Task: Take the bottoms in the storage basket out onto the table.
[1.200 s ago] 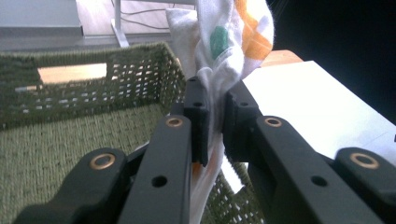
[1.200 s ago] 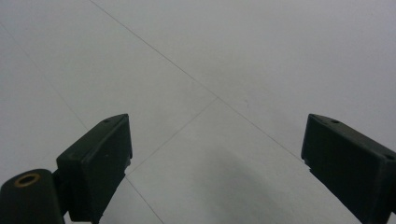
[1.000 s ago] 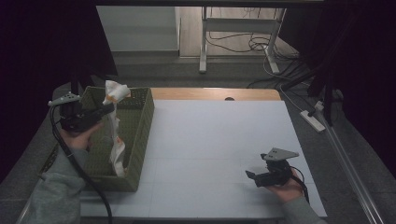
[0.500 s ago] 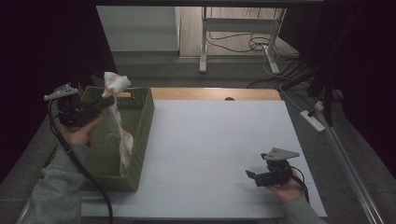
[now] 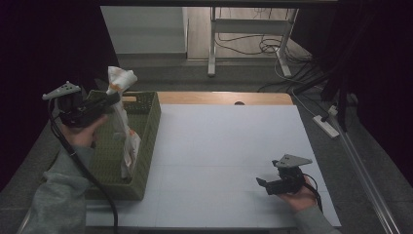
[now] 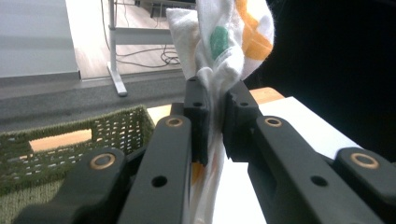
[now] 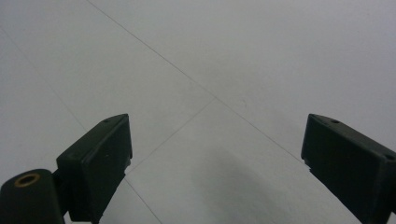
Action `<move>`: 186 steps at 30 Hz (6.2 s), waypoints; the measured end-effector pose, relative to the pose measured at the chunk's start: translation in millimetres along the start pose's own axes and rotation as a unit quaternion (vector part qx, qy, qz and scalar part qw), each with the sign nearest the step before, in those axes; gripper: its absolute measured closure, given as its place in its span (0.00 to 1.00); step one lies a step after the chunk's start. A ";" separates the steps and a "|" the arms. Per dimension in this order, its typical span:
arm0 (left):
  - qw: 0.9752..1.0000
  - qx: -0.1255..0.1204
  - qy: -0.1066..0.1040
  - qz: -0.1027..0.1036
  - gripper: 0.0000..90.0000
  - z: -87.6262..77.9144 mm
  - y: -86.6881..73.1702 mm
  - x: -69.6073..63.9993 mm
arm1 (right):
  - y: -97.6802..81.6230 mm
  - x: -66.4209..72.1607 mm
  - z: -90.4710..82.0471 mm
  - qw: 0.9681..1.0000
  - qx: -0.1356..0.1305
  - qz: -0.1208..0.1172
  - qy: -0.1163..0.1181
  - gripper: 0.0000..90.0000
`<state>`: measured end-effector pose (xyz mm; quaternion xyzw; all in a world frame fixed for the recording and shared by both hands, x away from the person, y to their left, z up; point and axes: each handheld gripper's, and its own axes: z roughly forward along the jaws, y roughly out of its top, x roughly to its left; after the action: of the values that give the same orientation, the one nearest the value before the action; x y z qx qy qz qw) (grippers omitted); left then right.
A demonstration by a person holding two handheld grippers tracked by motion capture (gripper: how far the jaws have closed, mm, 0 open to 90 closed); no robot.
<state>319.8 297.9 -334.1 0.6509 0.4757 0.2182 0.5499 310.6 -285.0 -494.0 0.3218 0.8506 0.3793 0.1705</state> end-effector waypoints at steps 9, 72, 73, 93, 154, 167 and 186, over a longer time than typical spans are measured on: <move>1.000 -0.022 -0.003 0.002 0.90 -5.1 14.2 -7.5 | -0.1 -0.3 0.4 1.000 0.003 0.001 -0.001 0.10; 0.992 -0.093 -0.077 0.044 0.90 -0.2 87.2 -87.9 | -0.9 -2.1 2.7 1.000 0.007 0.005 0.001 0.10; 0.992 -0.093 -0.078 0.046 0.90 0.5 87.9 -89.6 | -0.9 -2.1 2.7 1.000 0.007 0.005 0.001 0.10; 0.988 -0.092 -0.117 0.044 0.90 16.3 92.5 -112.9 | -0.7 -2.2 1.2 1.000 0.004 0.005 0.001 0.10; 0.979 0.004 -0.203 0.014 0.90 111.3 22.1 -149.3 | -0.6 -2.9 -1.0 1.000 -0.002 0.006 0.002 0.10; 0.978 0.070 -0.196 0.001 0.90 156.4 -31.6 -141.2 | -0.7 -2.8 -0.9 1.000 -0.002 0.004 0.003 0.10; 0.972 0.159 -0.173 0.002 0.89 208.6 -91.7 -132.0 | -0.8 -2.8 0.1 1.000 0.002 0.002 0.004 0.10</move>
<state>393.8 73.2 -449.8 0.7590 0.4008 0.0254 0.5125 312.3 -287.2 -494.5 0.3227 0.8511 0.3796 0.1656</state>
